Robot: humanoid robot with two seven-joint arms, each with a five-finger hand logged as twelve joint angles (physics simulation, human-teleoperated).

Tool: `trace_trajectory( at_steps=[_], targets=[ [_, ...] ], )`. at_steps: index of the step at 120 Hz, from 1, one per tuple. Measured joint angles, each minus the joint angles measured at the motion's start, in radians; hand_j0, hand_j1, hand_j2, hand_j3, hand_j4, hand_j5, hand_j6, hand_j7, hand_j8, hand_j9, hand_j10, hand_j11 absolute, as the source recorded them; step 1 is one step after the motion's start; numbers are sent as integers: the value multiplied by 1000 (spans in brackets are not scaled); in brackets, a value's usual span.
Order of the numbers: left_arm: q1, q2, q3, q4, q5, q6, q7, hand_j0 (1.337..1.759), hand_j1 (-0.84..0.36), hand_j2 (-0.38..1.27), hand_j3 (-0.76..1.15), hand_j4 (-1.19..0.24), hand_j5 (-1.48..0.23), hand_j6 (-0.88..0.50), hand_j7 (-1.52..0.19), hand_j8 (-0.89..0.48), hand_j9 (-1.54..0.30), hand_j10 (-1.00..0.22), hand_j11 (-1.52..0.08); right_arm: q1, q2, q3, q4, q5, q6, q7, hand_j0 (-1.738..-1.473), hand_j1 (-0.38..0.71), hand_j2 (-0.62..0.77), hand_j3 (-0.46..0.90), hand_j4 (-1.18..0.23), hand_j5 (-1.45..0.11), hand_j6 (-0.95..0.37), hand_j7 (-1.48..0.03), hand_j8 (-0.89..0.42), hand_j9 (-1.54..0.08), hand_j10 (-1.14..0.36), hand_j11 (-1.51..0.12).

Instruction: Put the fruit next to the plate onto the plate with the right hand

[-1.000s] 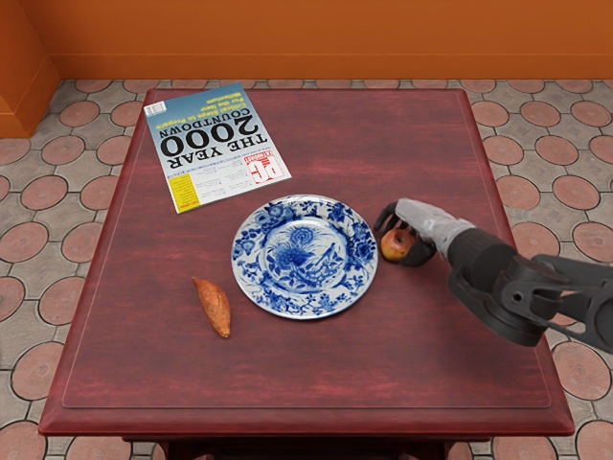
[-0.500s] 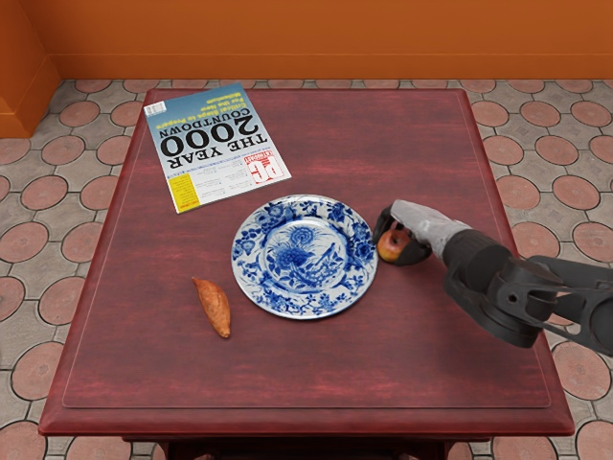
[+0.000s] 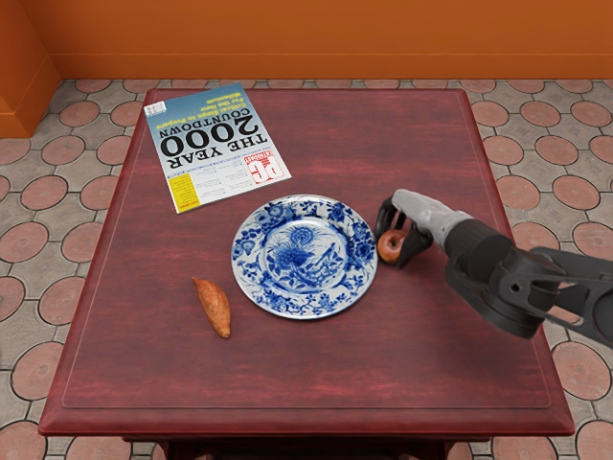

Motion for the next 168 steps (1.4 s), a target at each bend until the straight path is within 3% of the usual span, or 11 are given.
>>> trace_trajectory(
  at_steps=[36,70,121,143,156,168],
  targets=[
    [0,0,0,0,0,0,0,1658,339,2,0,-9,-11,-9,-11,-9,-11,-9,-11,34,28,58,4,11,4,-1,-1658,343,558,1,-755,-1066,-480,-1016,-453,-1048,-763,-1050],
    [0,0,0,0,0,0,0,1658,339,2,0,-9,-11,-9,-11,-9,-11,-9,-11,55,152,67,4,14,1,0,-1658,376,566,1,-759,-1095,-437,-1031,-403,-1067,-773,-1069],
    [0,0,0,0,0,0,0,1658,339,2,0,-9,-11,-9,-11,-9,-11,-9,-11,-4,213,66,0,13,-2,1,-1658,368,582,0,-790,-1126,-468,-1066,-445,-1105,-799,-1110],
    [0,0,0,0,0,0,0,1658,339,2,0,-9,-11,-9,-11,-9,-11,-9,-11,-2,213,79,-6,9,1,0,-1658,-33,246,0,-349,-495,-215,-470,-204,-486,-353,-489],
    [0,0,0,0,0,0,0,1658,339,2,0,-9,-11,-9,-11,-9,-11,-9,-11,0,213,105,-5,18,6,0,-1658,-164,146,0,-206,-292,-128,-277,-121,-286,-208,-287],
    [0,0,0,0,0,0,0,1658,339,2,0,-9,-11,-9,-11,-9,-11,-9,-11,1,176,230,-1,148,86,0,-1658,-236,90,0,-127,-179,-79,-169,-75,-175,-128,-176]
  ],
)
